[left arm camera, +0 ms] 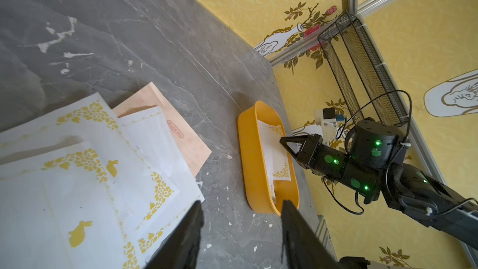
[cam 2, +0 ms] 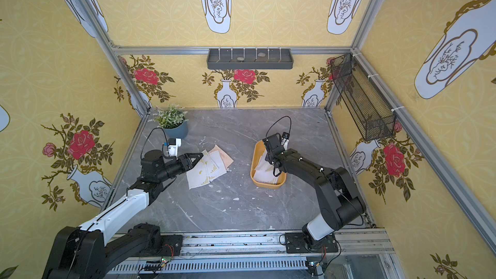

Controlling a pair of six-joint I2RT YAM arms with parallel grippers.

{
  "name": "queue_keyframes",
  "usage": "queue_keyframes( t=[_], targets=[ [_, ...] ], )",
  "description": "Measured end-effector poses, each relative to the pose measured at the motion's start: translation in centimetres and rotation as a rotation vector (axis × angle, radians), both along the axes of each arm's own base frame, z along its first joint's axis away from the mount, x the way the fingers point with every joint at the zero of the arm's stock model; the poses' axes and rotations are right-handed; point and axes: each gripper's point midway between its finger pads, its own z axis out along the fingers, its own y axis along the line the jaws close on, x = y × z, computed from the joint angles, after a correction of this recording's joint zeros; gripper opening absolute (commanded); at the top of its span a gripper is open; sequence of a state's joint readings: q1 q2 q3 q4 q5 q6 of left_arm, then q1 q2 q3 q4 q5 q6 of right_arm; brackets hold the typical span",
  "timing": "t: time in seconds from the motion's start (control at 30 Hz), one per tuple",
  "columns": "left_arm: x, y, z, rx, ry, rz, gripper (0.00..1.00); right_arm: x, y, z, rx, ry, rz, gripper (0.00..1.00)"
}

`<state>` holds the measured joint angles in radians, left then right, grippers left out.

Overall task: Take out the stationery paper from the storage box
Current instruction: Pick up the stationery paper from the storage box.

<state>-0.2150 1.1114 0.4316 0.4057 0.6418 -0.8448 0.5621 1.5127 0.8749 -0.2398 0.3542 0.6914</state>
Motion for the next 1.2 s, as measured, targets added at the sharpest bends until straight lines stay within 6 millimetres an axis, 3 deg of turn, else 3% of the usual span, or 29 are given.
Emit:
queue_keyframes(
  t=[0.1, 0.17, 0.3, 0.37, 0.5, 0.63, 0.77, 0.87, 0.93, 0.97, 1.0, 1.07, 1.2],
  targets=[
    [0.1, -1.3, 0.0, -0.025, 0.013, -0.049, 0.75, -0.5, 0.5, 1.7, 0.055, -0.05, 0.044, 0.0],
    [0.2, -2.2, 0.0, -0.038, 0.01, -0.082, 0.68, -0.7, 0.8, 3.3, 0.097, -0.095, 0.071, 0.0],
    [0.4, -3.6, 0.1, -0.089, 0.02, -0.137, 0.25, -1.4, 1.7, 7.7, 0.2, -0.208, 0.161, 0.0],
    [0.6, -4.1, 0.3, -0.113, 0.019, -0.155, 0.14, -1.8, 2.4, 10.4, 0.256, -0.274, 0.22, 0.0],
    [0.3, -6.1, 1.1, -0.162, 0.002, -0.234, 0.02, -3.0, 4.0, 14.5, 0.349, -0.372, 0.346, 0.0],
    [-0.7, -8.6, 3.0, -0.198, -0.045, -0.335, 0.0, -4.1, 5.6, 16.4, 0.428, -0.417, 0.459, 0.0],
    [-2.2, -11.0, 4.8, -0.223, -0.097, -0.447, 0.0, -5.0, 7.0, 16.7, 0.486, -0.411, 0.541, 0.0],
    [-3.2, -11.7, 5.4, -0.234, -0.115, -0.499, 0.03, -5.4, 7.7, 17.4, 0.519, -0.423, 0.585, 0.0],
    [-3.2, -11.7, 5.8, -0.236, -0.129, -0.498, 0.39, -5.6, 8.1, 17.9, 0.536, -0.434, 0.607, 0.0],
    [-3.3, -11.7, 5.9, -0.237, -0.138, -0.498, 0.53, -5.7, 8.3, 18.0, 0.549, -0.433, 0.618, 0.0],
    [-3.3, -11.7, 6.0, -0.238, -0.138, -0.499, 0.61, -5.9, 8.4, 18.1, 0.554, -0.43, 0.626, 0.0],
    [-3.4, -11.8, 6.0, -0.239, -0.137, -0.508, 0.69, -6.1, 8.8, 18.3, 0.565, -0.43, 0.644, 0.0],
    [-3.3, -12.2, 5.8, -0.239, -0.127, -0.517, 0.69, -6.2, 9.4, 19.0, 0.588, -0.448, 0.675, 0.0]
  ],
)
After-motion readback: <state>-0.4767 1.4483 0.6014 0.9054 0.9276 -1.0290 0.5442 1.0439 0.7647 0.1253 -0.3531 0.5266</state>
